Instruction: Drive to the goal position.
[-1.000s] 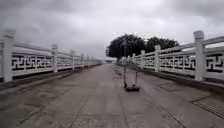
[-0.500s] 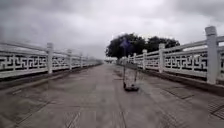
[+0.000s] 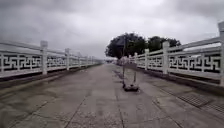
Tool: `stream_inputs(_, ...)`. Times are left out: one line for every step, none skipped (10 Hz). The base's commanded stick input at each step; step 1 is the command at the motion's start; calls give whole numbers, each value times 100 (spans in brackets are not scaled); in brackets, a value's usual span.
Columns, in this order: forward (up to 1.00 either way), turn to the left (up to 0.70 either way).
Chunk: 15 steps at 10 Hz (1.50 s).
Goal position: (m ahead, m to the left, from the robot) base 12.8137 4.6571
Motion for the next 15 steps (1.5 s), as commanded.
stream_inputs(69, 1)
stream_inputs(69, 1)
stream_inputs(69, 1)
stream_inputs(69, 1)
stream_inputs(69, 1)
stream_inputs(69, 1)
stream_inputs(69, 1)
stream_inputs(69, 1)
stream_inputs(69, 1)
stream_inputs(69, 1)
stream_inputs(69, 1)
stream_inputs(69, 1)
stream_inputs(69, 1)
stream_inputs(69, 1)
stream_inputs(69, 1)
